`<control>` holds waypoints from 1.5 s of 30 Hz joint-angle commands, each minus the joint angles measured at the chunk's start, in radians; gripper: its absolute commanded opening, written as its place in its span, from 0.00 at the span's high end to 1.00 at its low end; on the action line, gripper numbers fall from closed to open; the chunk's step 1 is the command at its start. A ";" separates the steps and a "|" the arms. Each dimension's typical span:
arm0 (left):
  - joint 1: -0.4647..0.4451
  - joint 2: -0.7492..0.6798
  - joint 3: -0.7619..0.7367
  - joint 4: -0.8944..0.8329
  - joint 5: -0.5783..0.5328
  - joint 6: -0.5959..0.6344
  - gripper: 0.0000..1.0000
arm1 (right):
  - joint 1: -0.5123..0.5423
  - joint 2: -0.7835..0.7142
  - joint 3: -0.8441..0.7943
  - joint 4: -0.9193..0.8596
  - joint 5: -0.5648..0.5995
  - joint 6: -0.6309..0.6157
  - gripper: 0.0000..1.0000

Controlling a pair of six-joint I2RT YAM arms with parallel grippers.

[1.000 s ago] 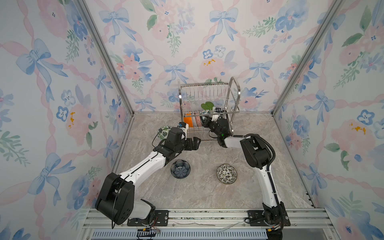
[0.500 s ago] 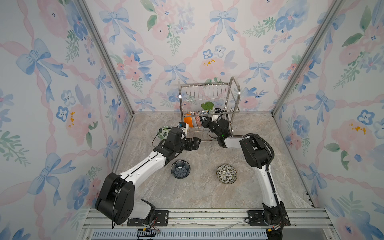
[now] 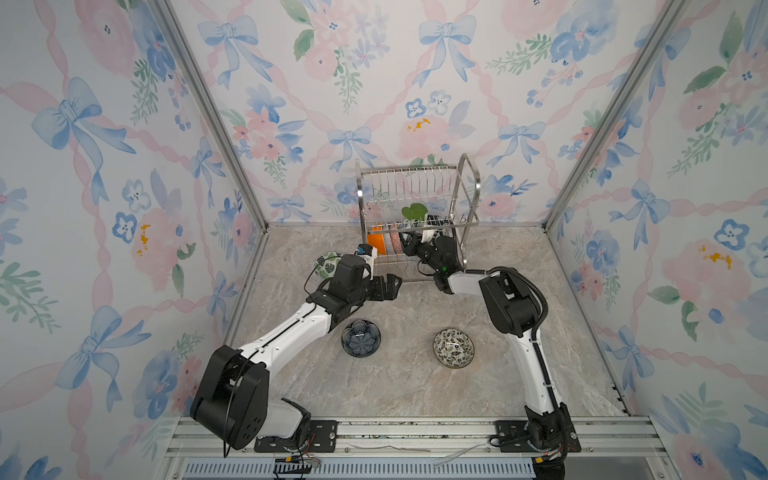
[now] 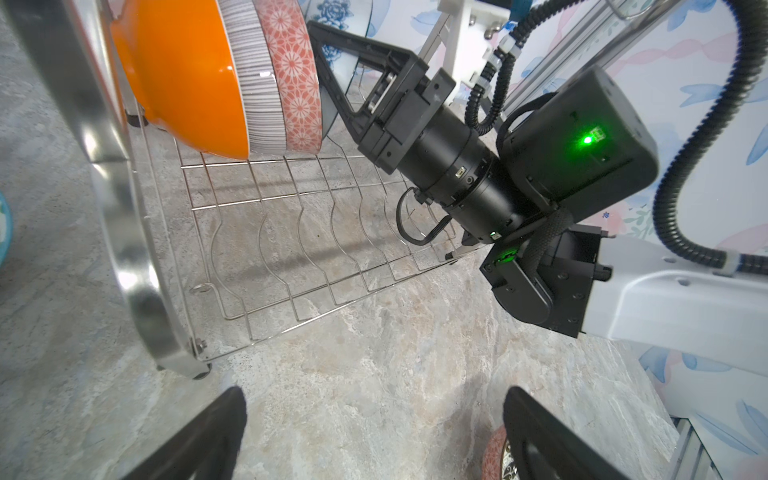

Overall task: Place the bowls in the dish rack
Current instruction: 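Lower the rose bowl upright into the slot beside the floral bowl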

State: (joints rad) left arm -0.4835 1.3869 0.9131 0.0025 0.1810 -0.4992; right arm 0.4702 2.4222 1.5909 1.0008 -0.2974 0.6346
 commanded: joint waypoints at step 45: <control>0.006 -0.012 0.009 0.007 0.019 -0.004 0.02 | -0.010 -0.044 -0.040 -0.158 -0.209 -0.123 0.90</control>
State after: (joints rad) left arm -0.4835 1.3869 0.9131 0.0025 0.1844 -0.4992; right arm 0.4469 2.4138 1.5772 0.9413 -0.4866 0.5301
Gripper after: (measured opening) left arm 0.980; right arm 0.109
